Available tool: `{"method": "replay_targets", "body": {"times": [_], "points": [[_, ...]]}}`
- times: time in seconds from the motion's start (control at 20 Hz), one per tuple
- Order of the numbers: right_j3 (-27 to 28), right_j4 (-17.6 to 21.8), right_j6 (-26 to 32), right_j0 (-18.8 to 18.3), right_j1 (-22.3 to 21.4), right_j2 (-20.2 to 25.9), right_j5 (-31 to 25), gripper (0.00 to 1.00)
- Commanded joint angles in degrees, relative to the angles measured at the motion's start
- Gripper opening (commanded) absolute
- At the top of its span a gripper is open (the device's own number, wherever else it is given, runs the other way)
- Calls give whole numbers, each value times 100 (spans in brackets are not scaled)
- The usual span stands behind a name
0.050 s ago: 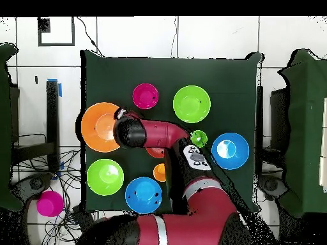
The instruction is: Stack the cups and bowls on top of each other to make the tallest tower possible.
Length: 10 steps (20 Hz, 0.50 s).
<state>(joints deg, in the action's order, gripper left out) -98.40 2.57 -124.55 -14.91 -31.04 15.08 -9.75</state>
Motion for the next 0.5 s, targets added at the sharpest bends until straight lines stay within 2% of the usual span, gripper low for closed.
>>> {"method": "replay_targets", "body": {"times": [0.05,0.3,0.4,0.5], "points": [[-47,488,416,50,-170,333,-848,100],[70,460,120,298,-651,-149,-930,100],[1,378,-162,392,-753,-395,-822,100],[-99,257,-313,339,-699,-562,-947,100]]}}
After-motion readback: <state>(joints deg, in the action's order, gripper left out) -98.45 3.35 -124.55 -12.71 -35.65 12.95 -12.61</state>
